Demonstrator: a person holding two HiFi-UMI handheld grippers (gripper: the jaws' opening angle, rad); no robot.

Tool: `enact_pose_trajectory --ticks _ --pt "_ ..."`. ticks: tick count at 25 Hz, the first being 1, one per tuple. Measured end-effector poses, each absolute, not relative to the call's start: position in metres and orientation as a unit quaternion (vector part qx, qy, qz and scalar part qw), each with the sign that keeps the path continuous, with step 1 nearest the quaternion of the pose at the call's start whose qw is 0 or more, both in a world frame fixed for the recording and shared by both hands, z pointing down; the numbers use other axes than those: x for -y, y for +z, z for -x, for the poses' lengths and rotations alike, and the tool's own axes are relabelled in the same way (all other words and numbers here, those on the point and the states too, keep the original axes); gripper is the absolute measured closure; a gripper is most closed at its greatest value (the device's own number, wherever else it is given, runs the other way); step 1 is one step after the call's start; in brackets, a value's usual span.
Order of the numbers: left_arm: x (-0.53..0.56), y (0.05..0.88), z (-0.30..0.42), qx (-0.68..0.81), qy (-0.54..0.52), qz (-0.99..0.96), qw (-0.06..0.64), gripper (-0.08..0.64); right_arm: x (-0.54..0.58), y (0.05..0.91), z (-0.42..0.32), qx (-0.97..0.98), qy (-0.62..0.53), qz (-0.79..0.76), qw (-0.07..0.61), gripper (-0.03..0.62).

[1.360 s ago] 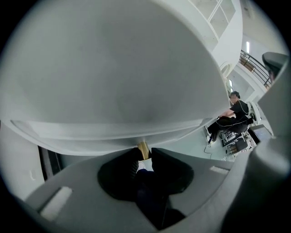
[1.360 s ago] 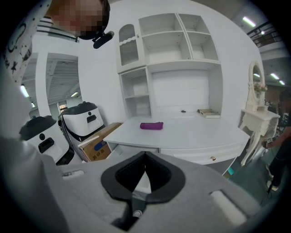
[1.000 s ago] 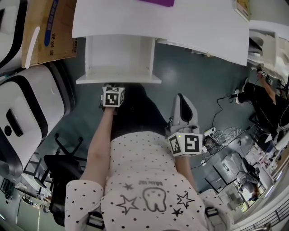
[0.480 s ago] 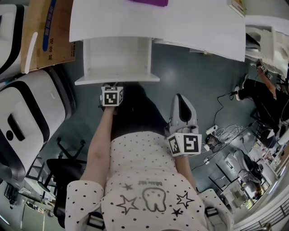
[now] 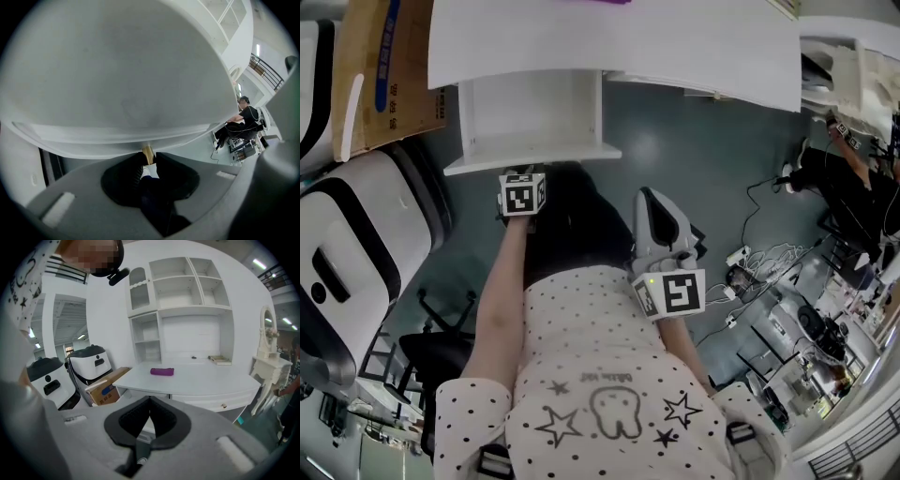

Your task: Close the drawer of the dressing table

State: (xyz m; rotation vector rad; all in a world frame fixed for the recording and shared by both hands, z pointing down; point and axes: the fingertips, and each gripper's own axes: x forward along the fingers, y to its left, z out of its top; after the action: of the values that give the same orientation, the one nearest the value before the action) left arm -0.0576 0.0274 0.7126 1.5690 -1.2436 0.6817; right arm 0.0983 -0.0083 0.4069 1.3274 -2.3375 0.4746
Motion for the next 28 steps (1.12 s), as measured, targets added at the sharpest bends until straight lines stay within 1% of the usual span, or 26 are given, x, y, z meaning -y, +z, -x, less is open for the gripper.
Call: enact_pose_trajectory --ticks 7,18,28 --pt "-0.025 0.713 0.058 0.516 0.280 -0.645 0.490 0.472 0.002 0.405 -0.081 0.858 0.145 -0.443 0.217 0.589" --pt "-0.016 0.711 0.060 0.518 0.272 -0.647 0.489 0.472 0.000 0.400 -0.076 0.853 0.154 -0.451 0.212 0.589" --pt "-0.006 0.712 0.063 0.520 0.269 -0.649 0.486 0.472 -0.002 0.402 -0.082 0.850 0.140 -0.460 0.214 0.589"
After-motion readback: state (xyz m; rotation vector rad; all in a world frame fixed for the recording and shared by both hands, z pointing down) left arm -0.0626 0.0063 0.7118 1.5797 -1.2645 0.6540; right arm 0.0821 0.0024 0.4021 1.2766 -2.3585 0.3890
